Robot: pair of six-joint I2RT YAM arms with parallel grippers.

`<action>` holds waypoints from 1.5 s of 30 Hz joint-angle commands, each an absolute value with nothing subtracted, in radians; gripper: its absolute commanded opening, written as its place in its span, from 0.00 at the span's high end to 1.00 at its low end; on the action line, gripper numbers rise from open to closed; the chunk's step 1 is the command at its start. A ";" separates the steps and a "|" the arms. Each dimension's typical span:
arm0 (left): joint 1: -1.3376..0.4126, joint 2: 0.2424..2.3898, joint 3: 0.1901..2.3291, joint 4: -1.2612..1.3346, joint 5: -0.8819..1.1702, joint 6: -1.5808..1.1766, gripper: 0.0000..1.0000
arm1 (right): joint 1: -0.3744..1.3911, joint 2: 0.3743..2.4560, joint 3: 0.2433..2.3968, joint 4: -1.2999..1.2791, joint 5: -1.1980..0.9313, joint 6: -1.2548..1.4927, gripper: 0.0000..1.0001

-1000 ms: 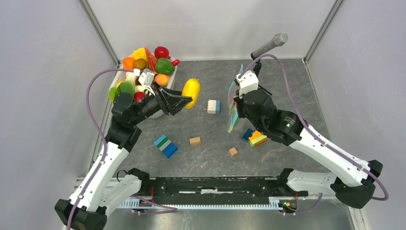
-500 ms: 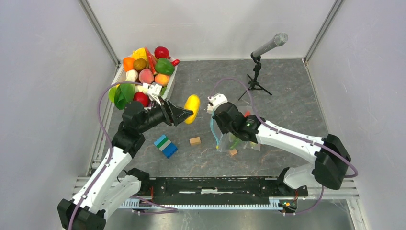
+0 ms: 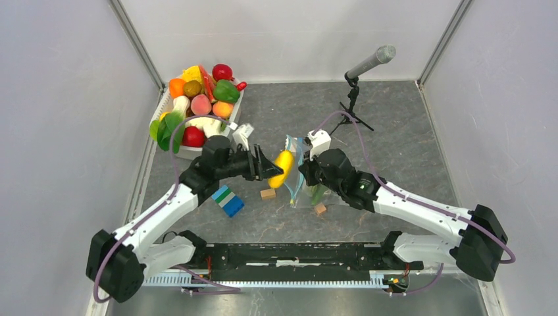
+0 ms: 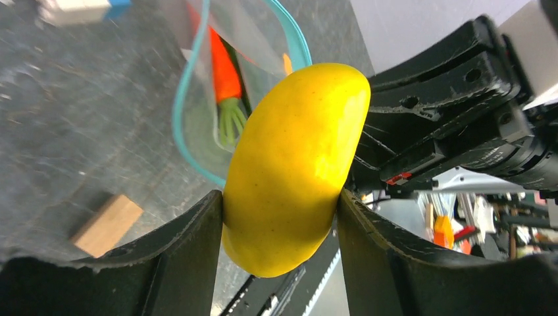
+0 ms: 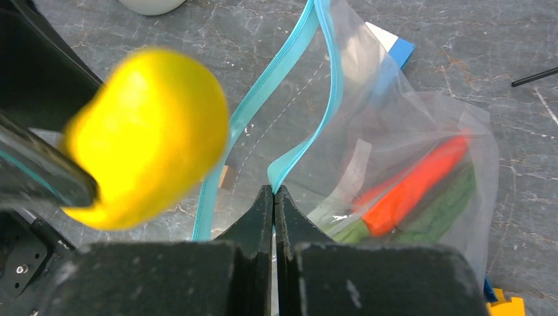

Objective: Place the food in the zip-top bag and seal the zipper
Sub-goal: Place the fake fruit in the zipper food storage bag.

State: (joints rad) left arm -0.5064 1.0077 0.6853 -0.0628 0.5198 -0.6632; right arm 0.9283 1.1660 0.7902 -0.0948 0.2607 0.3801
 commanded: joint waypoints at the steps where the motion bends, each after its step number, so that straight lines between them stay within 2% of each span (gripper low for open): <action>1: -0.597 1.083 0.777 -0.075 0.498 -0.668 0.76 | 0.928 1.142 0.777 -0.017 0.233 0.410 1.00; 8: -0.615 1.210 0.836 -0.118 0.426 -0.724 0.81 | 0.928 1.113 0.771 -0.015 0.208 0.405 1.00; 13: -0.616 1.251 0.855 -0.123 0.360 -0.762 0.81 | 0.928 1.068 0.724 0.053 0.169 0.391 1.00; 21: -0.622 1.314 0.929 -0.143 0.391 -0.758 0.77 | 0.928 1.051 0.687 0.126 0.043 0.353 1.00; 22: -0.624 1.318 0.940 -0.152 0.388 -0.752 0.76 | 0.929 1.051 0.683 0.134 0.038 0.350 1.00; 28: -0.636 1.322 1.003 -0.187 0.383 -0.697 0.49 | 0.928 1.014 0.654 0.173 0.111 0.380 1.00; 34: -0.640 1.285 1.040 -0.206 0.396 -0.627 0.30 | 0.907 0.958 0.645 0.208 0.183 0.446 1.00; 38: -0.640 1.292 1.065 -0.214 0.419 -0.620 0.28 | 0.877 0.942 0.611 0.258 0.142 0.485 1.00; 45: -0.641 1.255 1.080 -0.235 0.405 -0.592 0.14 | 0.850 0.931 0.588 0.280 0.109 0.497 1.00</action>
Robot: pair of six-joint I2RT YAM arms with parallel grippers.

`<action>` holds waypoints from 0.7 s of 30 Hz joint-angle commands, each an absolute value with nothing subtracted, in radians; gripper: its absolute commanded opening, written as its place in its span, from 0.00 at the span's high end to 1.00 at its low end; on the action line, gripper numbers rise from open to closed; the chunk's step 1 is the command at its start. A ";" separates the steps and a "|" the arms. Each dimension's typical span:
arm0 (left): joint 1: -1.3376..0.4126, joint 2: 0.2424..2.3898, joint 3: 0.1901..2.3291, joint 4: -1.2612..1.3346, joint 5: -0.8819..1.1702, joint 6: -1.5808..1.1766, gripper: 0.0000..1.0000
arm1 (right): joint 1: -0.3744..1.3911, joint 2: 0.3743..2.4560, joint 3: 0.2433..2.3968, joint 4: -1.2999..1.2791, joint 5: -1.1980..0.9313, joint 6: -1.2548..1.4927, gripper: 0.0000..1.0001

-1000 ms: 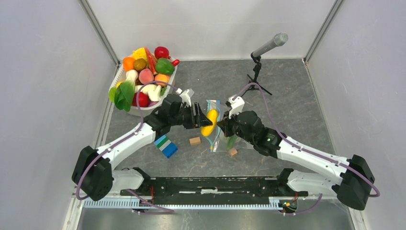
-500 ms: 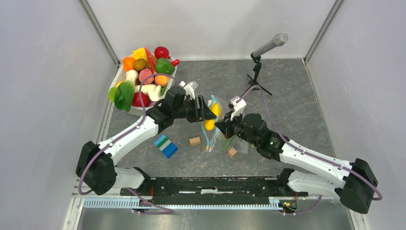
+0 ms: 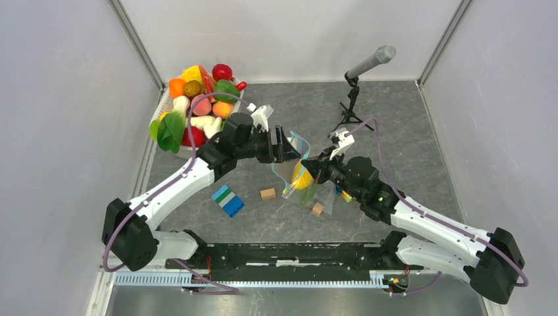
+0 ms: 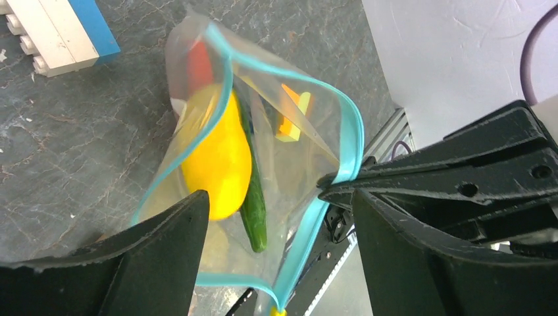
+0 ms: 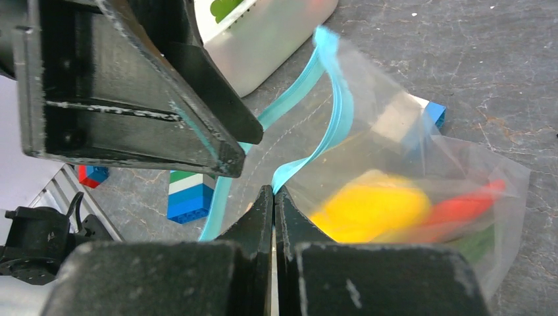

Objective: Place the food in the zip-top bag and seal the zipper
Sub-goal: Place the fake fruit in the zipper food storage bag, then pick up the fake vegetable from the bin.

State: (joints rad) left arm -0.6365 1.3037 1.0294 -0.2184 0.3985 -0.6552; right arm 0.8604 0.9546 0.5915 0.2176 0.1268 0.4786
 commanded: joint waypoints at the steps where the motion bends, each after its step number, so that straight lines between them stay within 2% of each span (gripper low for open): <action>1: -0.641 1.251 1.089 -0.244 0.409 -0.582 0.13 | 0.848 0.928 0.585 0.284 0.109 0.495 1.00; 7: -0.641 1.167 1.131 -0.313 0.330 -0.453 0.12 | 0.838 0.914 0.589 0.251 0.151 0.480 1.00; 11: -0.636 1.139 1.182 -0.438 0.021 -0.246 0.01 | 0.836 0.903 0.581 0.226 0.159 0.476 1.00; 13: -0.611 1.167 1.203 -0.480 -0.174 -0.195 0.00 | 0.836 0.899 0.573 0.226 0.151 0.481 1.00; 15: -0.539 1.219 1.239 -0.518 -0.233 -0.176 0.02 | 0.836 0.900 0.571 0.223 0.141 0.481 1.00; 17: -0.443 1.276 1.288 -0.562 -0.202 -0.182 0.04 | 0.836 0.903 0.569 0.218 0.131 0.481 1.00; 21: -0.322 1.365 1.357 -0.591 -0.243 -0.147 0.14 | 0.836 0.905 0.566 0.215 0.115 0.482 1.00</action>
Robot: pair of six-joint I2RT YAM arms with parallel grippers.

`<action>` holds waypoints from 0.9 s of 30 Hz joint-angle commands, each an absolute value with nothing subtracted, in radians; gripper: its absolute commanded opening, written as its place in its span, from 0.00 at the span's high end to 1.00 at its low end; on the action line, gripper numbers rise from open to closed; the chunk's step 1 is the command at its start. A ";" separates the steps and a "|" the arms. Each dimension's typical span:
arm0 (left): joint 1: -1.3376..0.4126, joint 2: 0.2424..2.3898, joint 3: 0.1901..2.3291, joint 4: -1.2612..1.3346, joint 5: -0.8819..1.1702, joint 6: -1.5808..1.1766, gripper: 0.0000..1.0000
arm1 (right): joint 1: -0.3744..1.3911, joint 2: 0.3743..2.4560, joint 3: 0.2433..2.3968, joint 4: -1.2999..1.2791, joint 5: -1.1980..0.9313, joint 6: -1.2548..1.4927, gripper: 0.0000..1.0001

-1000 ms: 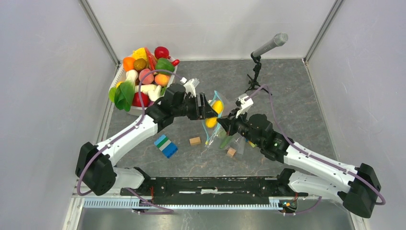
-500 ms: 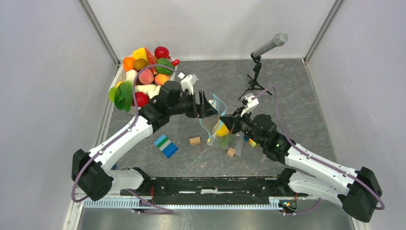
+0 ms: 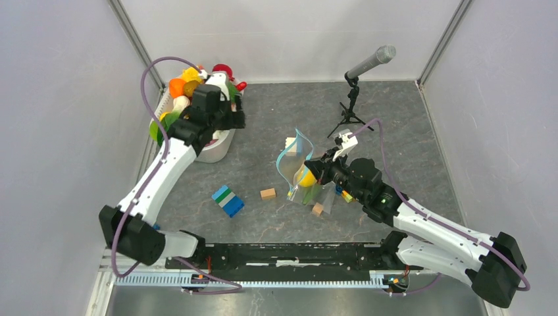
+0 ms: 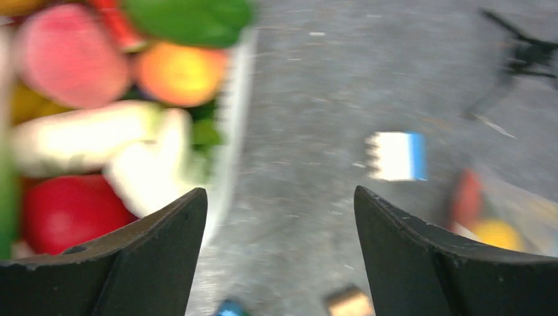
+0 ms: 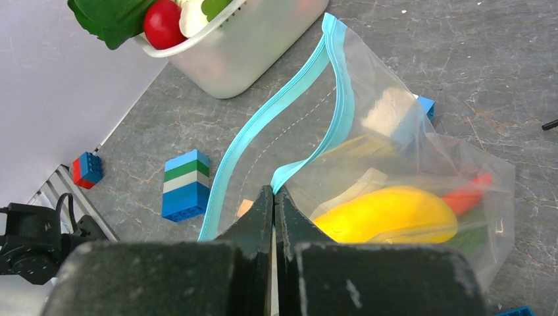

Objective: Place the food in the zip-top bag and seal the zipper
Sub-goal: Pick up the fake vegetable from the bin.

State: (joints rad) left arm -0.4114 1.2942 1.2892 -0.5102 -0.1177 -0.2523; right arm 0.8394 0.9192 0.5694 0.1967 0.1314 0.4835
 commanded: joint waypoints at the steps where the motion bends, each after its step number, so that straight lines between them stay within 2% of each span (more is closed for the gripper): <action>1: -0.309 1.386 1.363 -0.576 -0.238 -0.111 0.14 | 0.836 0.907 0.566 0.216 0.110 0.481 1.00; 3: -0.295 1.439 1.398 -0.598 -0.246 -0.044 0.21 | 0.836 0.911 0.566 0.215 0.108 0.479 1.00; 7: -0.260 1.539 1.473 -0.654 -0.300 -0.008 0.22 | 0.836 0.916 0.570 0.214 0.101 0.473 1.00; 13: -0.184 1.608 1.534 -0.649 -0.312 -0.002 0.33 | 0.836 0.920 0.572 0.206 0.092 0.462 1.00; 27: -0.163 1.677 1.487 -0.640 -0.158 0.058 0.36 | 0.836 0.930 0.575 0.201 0.097 0.448 1.00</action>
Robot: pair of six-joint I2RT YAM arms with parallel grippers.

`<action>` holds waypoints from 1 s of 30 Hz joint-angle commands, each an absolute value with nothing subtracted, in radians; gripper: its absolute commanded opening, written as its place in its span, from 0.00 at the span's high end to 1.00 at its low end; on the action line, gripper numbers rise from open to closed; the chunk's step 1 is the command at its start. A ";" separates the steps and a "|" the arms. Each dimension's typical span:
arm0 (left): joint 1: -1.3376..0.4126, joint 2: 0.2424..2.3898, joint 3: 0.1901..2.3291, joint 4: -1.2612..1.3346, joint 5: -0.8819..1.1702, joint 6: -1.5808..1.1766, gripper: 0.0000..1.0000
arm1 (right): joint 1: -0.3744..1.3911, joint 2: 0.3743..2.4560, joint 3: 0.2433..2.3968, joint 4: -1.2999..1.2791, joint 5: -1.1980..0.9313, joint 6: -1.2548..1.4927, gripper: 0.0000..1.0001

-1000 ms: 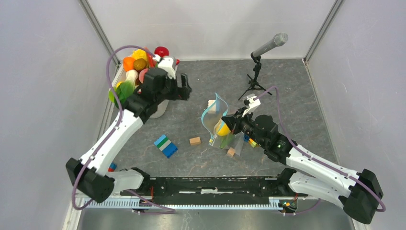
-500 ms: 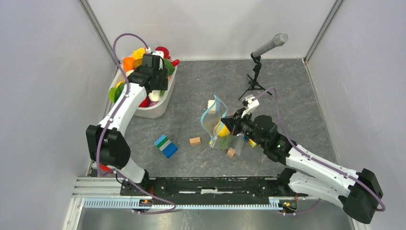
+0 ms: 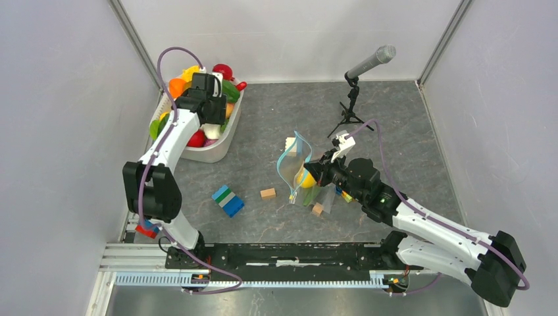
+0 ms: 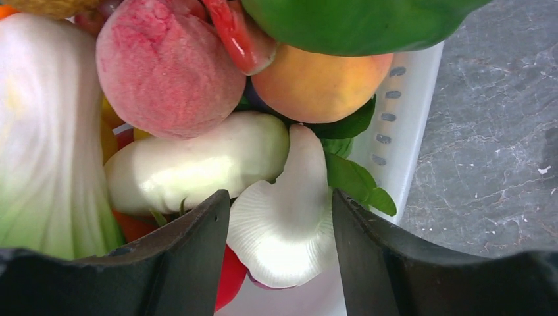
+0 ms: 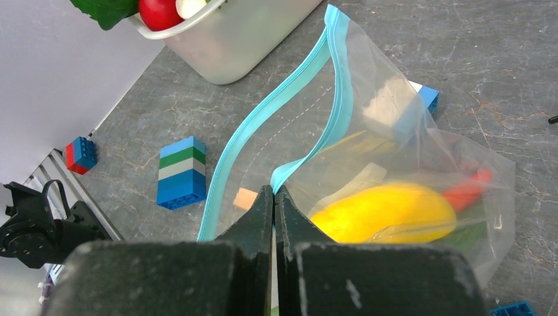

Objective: Place the food in the zip-top bag and seal the zipper
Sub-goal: Pick up the fake vegetable from the bin.

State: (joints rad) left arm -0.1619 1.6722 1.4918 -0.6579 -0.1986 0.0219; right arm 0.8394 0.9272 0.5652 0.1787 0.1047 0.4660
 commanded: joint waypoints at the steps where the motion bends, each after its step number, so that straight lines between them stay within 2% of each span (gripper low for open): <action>1: -0.163 1.684 1.486 -0.637 -0.169 0.057 0.38 | 0.836 0.930 0.575 0.201 0.097 0.448 1.00; 5: -0.162 1.723 1.496 -0.640 -0.192 0.063 0.43 | 0.836 0.929 0.572 0.201 0.097 0.451 1.00; 14: -0.162 1.757 1.487 -0.657 -0.177 0.067 0.44 | 0.836 0.922 0.578 0.187 0.096 0.452 1.00; 18: -0.161 1.746 1.501 -0.669 -0.173 0.053 0.61 | 0.836 0.920 0.581 0.182 0.096 0.454 1.00; 21: -0.163 1.705 1.504 -0.675 -0.161 0.034 0.70 | 0.836 0.918 0.581 0.182 0.095 0.457 1.00; 27: -0.163 1.543 1.482 -0.669 -0.118 -0.032 0.71 | 0.836 0.921 0.584 0.184 0.095 0.462 1.00; 30: -0.163 1.425 1.423 -0.622 -0.026 -0.058 0.71 | 0.837 0.927 0.584 0.186 0.094 0.466 1.00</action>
State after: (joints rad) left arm -0.1646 1.6211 1.4662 -0.6754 -0.1402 0.0105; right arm 0.8394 0.9306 0.5652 0.1635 0.1043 0.4667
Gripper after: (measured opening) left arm 0.339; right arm 0.006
